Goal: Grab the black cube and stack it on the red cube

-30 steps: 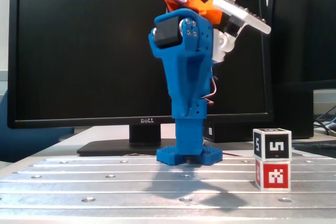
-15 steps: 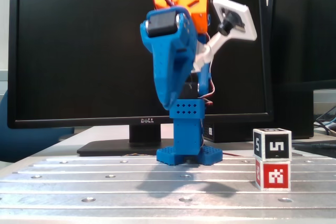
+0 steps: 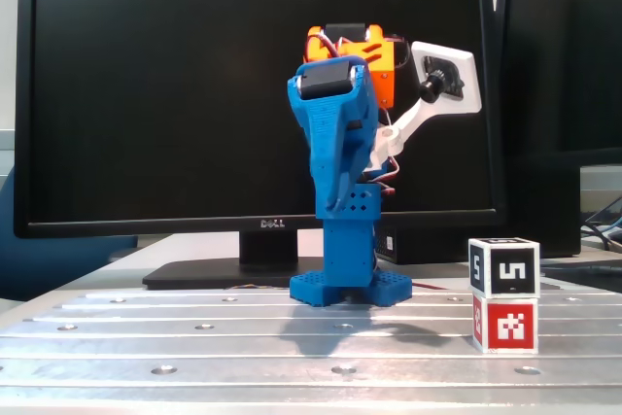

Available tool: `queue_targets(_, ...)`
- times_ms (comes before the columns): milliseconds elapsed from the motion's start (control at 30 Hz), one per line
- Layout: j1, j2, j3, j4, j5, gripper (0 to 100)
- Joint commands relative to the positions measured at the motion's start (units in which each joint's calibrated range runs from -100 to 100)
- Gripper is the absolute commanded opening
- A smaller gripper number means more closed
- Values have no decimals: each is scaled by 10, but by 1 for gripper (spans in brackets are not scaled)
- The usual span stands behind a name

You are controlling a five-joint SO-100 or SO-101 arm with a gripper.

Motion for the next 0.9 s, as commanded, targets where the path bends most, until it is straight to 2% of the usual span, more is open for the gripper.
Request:
queue_targets(0,-3,-57,25,-8,2,1)
queue_targets(467,-4,-253,153,-5,3,1)
queue_targets(600,-4,-304,186,-1,25,1)
queue_targets(867,-4,-368,236,11,27,1)
